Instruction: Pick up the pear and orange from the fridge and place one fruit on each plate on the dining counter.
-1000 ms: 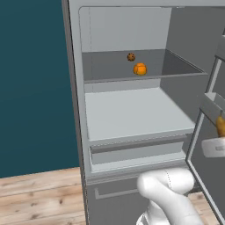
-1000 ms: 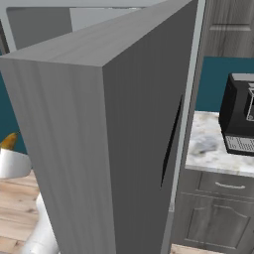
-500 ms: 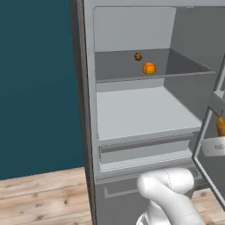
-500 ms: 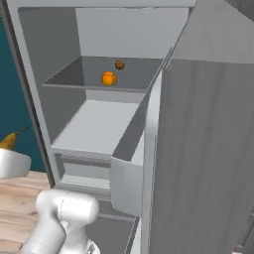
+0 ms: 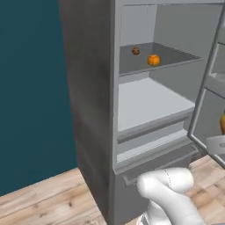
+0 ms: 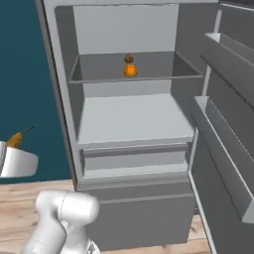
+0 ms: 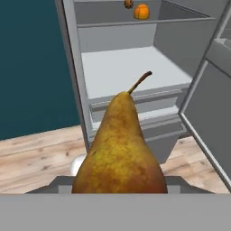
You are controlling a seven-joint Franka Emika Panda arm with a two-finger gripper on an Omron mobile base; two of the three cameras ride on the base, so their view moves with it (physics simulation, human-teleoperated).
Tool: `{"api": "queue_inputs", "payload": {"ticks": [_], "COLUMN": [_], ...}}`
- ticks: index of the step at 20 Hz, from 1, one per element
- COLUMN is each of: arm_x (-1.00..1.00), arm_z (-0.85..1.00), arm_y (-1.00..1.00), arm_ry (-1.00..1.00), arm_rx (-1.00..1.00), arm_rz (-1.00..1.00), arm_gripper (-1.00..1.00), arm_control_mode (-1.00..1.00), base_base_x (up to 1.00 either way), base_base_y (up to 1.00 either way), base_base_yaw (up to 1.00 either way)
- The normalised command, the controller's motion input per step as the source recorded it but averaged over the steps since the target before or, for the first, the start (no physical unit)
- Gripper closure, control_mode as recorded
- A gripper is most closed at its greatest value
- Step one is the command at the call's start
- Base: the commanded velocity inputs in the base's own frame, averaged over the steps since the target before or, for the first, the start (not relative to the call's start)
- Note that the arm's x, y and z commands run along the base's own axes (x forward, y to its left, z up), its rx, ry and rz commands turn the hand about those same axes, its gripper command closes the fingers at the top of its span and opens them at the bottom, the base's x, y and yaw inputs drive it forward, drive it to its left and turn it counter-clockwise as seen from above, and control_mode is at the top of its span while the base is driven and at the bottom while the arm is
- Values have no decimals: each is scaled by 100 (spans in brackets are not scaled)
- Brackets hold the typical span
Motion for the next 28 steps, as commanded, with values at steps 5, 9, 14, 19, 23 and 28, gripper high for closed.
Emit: {"api": "queue_inputs", "payload": {"ticks": [5,9,14,19,23,28], "arm_x": [0,0,0,0,0,0], "arm_z": [0,0,0,0,0,0], "arm_y": [0,0,0,0,0,0], "arm_ry": [0,0,0,0,0,0], "arm_rx": [0,0,0,0,0,0], "arm_rz": [0,0,0,0,0,0], "arm_gripper": [100,100,100,100,100,100], "arm_control_mode": [100,100,100,100,100,100], "base_base_x": [-83,-93,-99,-100,-100,-93], "base_base_y": [38,31,29,13,-1,-36], "base_base_yaw": [-71,-74,-71,-59,-53,-44]}}
